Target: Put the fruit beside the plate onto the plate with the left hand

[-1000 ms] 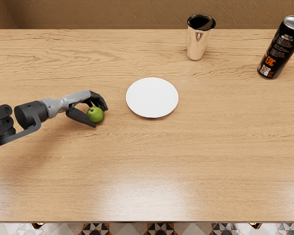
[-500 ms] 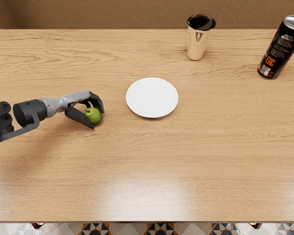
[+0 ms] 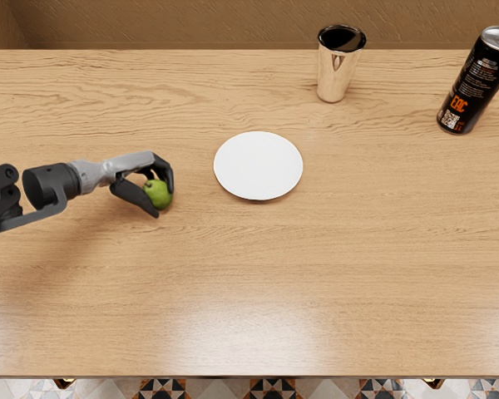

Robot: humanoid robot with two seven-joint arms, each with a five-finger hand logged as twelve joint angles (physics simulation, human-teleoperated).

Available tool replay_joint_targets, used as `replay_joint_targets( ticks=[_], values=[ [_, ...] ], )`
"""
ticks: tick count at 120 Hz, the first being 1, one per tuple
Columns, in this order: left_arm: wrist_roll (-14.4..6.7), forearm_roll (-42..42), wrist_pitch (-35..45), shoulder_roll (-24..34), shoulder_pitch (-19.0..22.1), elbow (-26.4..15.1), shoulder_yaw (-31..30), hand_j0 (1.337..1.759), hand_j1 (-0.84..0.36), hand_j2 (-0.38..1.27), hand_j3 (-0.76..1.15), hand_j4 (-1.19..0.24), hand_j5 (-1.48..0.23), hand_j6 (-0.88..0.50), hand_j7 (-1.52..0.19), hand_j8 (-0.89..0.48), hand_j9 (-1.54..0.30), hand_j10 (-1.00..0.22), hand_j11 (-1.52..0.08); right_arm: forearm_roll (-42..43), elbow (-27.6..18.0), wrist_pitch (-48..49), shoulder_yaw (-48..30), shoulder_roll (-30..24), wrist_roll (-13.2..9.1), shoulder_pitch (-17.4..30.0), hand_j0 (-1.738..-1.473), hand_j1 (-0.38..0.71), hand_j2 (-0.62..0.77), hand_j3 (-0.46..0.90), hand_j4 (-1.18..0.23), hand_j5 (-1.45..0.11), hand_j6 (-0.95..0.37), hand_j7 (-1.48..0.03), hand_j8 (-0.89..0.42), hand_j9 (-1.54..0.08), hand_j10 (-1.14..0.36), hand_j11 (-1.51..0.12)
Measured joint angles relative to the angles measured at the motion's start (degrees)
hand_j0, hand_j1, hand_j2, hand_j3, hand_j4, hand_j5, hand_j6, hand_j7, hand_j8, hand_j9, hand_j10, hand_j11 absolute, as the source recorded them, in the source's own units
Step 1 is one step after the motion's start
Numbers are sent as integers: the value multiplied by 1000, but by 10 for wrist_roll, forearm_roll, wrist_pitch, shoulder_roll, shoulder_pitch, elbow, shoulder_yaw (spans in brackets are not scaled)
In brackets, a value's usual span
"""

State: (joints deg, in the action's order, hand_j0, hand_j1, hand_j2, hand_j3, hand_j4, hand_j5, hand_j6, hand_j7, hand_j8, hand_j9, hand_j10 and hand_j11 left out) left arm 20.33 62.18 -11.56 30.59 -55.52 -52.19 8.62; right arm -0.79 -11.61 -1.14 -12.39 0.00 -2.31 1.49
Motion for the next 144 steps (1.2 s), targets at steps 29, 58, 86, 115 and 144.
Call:
replay_joint_targets(
  ticks=[29,58,86,115,144],
  values=[
    [0,-14,-30,-1,-29,0,0,1651,-356,423,0,-728,-1074,-397,-1012,-333,-1027,-516,-1044,0,0,0,0,0,0,0,-1658,-314,-6,0,-29,-38,-29,-38,-29,-38,-29,-38],
    [-1,-42,-69,-10,-74,2,0,1650,-358,423,0,-735,-1110,-377,-1046,-314,-1052,-504,-1061,0,-1,0,0,0,0,0,-1658,-314,-6,0,-29,-38,-29,-38,-29,-38,-29,-38],
    [-5,-59,-100,-66,-123,33,-1,1650,-369,425,0,-739,-1140,-355,-1071,-297,-1070,-489,-1074,0,-2,0,0,0,0,-2,-1658,-314,-6,0,-29,-38,-29,-38,-29,-38,-29,-38],
    [-7,-65,-123,-130,-169,94,-8,1649,-380,432,0,-744,-1173,-335,-1100,-274,-1093,-473,-1095,0,-2,0,0,0,0,-3,-1658,-314,-6,0,-29,-38,-29,-38,-29,-38,-29,-38],
    [-6,-66,-130,-183,-203,165,-30,1648,-339,368,0,-752,-1174,-356,-1103,-293,-1099,-490,-1104,0,-3,0,1,0,0,-3,-1658,-314,-6,0,-29,-38,-29,-38,-29,-38,-29,-38]
  ],
)
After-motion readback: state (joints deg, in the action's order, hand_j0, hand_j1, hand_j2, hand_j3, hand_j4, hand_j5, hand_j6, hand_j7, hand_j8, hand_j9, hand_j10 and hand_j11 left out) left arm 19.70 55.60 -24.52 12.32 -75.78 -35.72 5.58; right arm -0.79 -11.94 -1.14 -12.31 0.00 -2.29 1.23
